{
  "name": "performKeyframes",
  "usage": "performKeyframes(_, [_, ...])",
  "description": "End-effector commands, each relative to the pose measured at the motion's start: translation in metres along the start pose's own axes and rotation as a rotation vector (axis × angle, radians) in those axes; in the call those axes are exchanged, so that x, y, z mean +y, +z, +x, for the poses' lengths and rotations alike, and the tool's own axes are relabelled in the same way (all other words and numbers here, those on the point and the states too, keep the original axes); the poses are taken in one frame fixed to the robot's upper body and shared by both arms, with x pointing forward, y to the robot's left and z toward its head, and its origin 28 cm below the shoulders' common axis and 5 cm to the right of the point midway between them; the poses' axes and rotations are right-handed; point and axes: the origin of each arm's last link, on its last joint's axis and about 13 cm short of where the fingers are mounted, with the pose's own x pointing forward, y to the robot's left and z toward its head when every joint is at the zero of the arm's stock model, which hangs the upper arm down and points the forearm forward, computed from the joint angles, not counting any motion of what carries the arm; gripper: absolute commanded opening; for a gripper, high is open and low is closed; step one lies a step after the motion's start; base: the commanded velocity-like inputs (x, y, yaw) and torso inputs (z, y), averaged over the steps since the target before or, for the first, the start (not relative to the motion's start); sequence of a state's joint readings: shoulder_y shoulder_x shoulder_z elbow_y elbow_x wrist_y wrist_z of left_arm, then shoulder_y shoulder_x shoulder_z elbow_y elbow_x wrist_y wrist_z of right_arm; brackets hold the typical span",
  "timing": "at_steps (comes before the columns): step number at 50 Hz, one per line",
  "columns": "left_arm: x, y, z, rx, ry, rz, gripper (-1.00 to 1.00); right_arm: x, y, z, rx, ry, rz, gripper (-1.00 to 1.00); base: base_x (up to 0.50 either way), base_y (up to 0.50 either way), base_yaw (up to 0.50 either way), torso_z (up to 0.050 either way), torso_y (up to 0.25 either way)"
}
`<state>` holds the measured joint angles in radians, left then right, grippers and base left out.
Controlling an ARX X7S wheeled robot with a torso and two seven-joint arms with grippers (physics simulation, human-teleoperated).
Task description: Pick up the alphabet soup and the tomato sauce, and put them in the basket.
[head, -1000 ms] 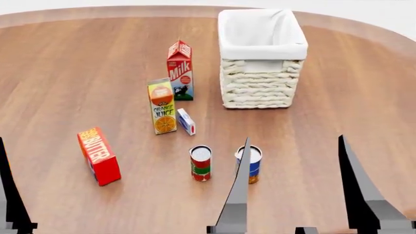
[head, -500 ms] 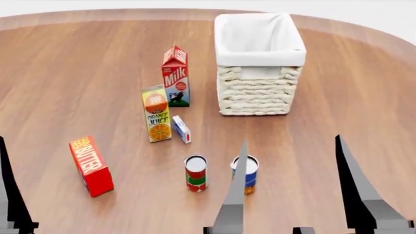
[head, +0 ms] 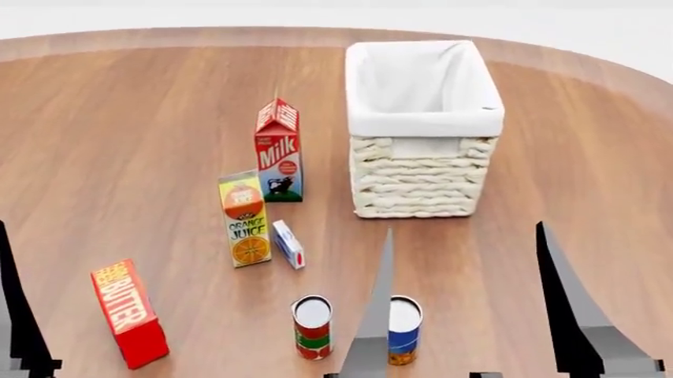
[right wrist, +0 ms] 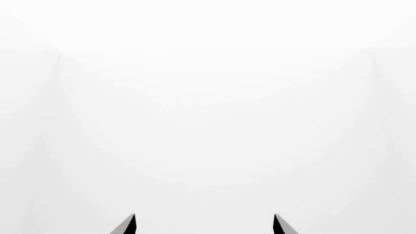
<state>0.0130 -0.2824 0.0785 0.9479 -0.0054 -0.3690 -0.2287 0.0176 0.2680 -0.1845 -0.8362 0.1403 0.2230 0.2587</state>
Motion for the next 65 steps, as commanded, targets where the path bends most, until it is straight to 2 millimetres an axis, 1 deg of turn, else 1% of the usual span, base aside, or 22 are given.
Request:
performKeyframes(1, [0.0003,-0.0001,-0.0004,-0.001,0.002,-0.003,1.00,0.0004,-0.0004,-0.0009,-0.001,0.007,0.000,1.00,0.33,0.00,0.00,0.000,0.000])
performKeyframes(65, [-0.0012,0.0009,0.0004,-0.003,-0.001,-0.007,1.00,0.0016,0.0001,-0.0030,0.002,0.012,0.006,1.00,0.33,0.00,0.00,0.000,0.000])
